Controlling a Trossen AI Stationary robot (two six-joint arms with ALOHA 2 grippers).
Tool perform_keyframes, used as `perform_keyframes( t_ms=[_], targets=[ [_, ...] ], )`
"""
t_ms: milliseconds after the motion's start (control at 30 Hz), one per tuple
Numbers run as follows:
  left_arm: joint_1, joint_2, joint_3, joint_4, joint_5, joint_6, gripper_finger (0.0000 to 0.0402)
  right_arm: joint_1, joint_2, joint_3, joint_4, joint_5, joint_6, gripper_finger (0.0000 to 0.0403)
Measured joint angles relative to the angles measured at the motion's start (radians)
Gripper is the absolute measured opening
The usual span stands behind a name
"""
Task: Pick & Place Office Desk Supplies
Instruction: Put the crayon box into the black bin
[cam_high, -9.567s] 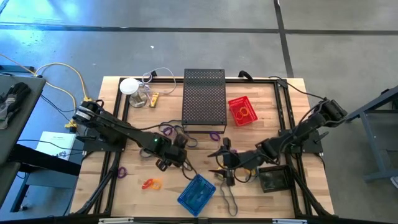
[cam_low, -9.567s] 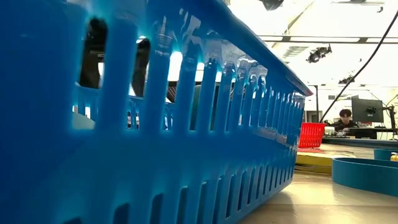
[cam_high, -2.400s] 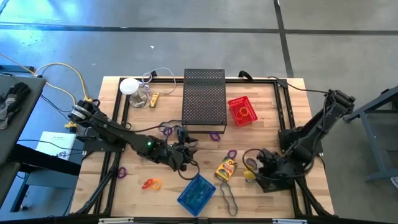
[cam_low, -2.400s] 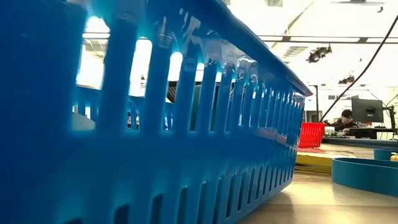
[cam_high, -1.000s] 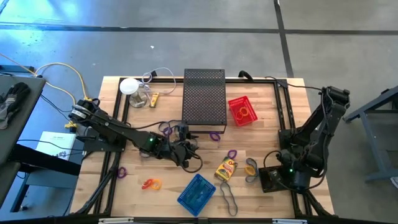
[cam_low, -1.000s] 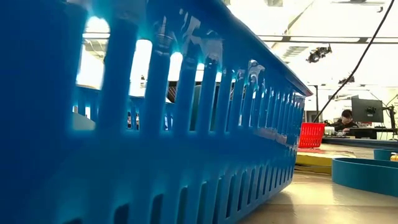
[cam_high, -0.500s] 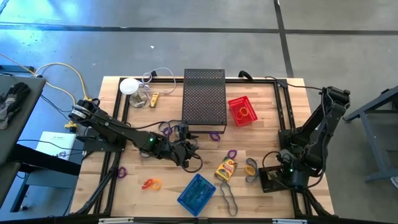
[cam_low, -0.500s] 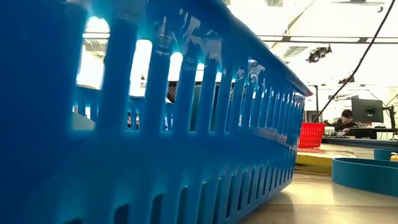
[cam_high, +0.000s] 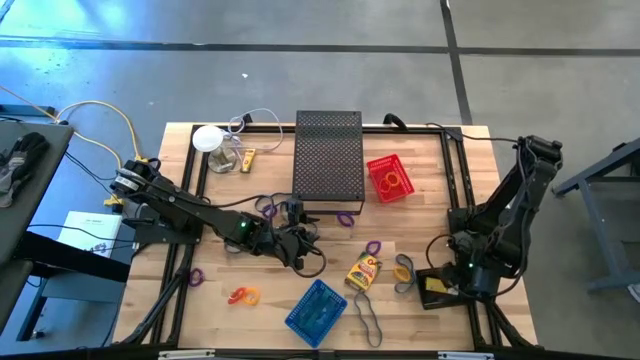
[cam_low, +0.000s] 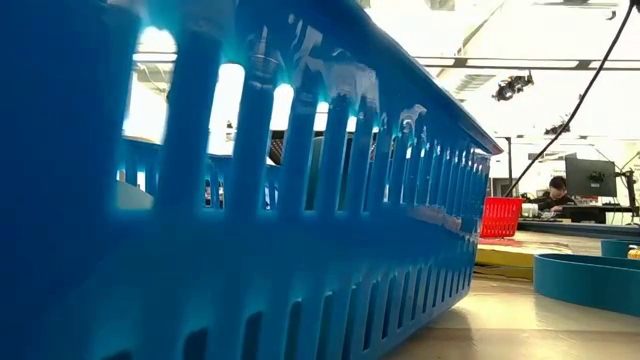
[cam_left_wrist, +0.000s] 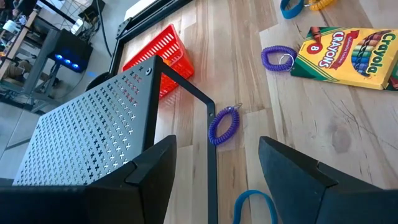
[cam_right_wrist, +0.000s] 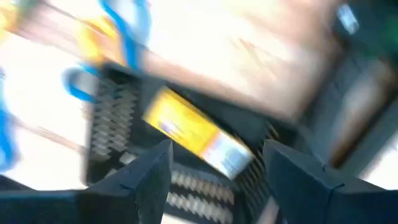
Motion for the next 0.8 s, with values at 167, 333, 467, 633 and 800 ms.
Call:
perform_keyframes(
  t_ms=[167, 333, 467, 633, 800],
  targets=[
    [0.0, 0.0, 0.0, 0.0, 0.011, 0.0, 0.0219, 0.0, -0.004, 0.0, -0.004, 0.342, -0.168, 0.0238],
    [0.0, 0.0, 0.0, 0.0, 0.12, -0.01, 0.0219, 0.0, -0.004, 0.0, 0.078, 0.717, -0.431, 0.0238],
    [0.0, 0.0, 0.0, 0.0, 0.204, -0.054, 0.0219, -0.002, 0.004, 0.0, 0.196, 0.911, -0.633, 0.0238],
    [0.006, 0.0, 0.0, 0.002, 0.214, -0.085, 0.0219, -0.046, 0.029, 0.0, 0.302, 0.869, -0.752, 0.0238],
    [0.038, 0.0, -0.001, 0.041, 0.214, -0.177, 0.0219, -0.123, 0.096, 0.0, 0.348, 0.824, -0.846, 0.0238]
  ],
)
